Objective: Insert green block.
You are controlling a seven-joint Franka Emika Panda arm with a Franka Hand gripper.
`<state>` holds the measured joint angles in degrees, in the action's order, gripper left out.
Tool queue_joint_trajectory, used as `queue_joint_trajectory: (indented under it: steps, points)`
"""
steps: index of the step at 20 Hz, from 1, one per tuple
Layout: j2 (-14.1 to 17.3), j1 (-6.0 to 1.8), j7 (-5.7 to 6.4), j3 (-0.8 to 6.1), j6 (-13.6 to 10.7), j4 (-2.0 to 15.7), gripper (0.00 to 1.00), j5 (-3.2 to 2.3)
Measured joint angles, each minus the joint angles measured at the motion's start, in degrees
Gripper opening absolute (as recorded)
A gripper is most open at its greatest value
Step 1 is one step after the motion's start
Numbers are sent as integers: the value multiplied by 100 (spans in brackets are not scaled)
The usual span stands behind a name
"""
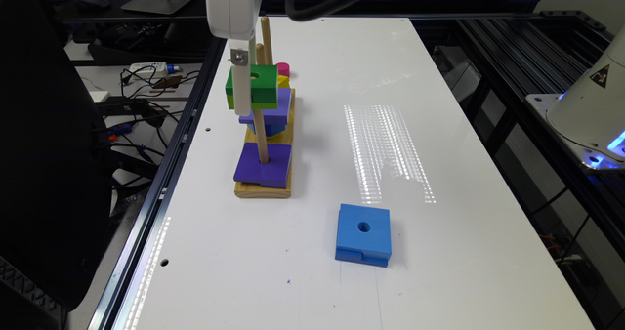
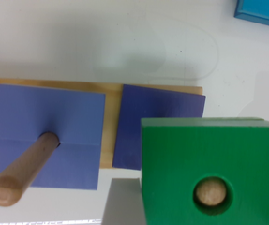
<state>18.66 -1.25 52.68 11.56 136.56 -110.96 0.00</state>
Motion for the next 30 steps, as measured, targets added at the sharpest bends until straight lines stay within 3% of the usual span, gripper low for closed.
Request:
queue_joint_trajectory:
  steps: [18,24,30]
  points:
    - [72,2,1,0,30,5,0,-30]
    - [323,1,1,-2,229,5,0,-61]
    - [342,1,1,-3,240,6,0,-62]
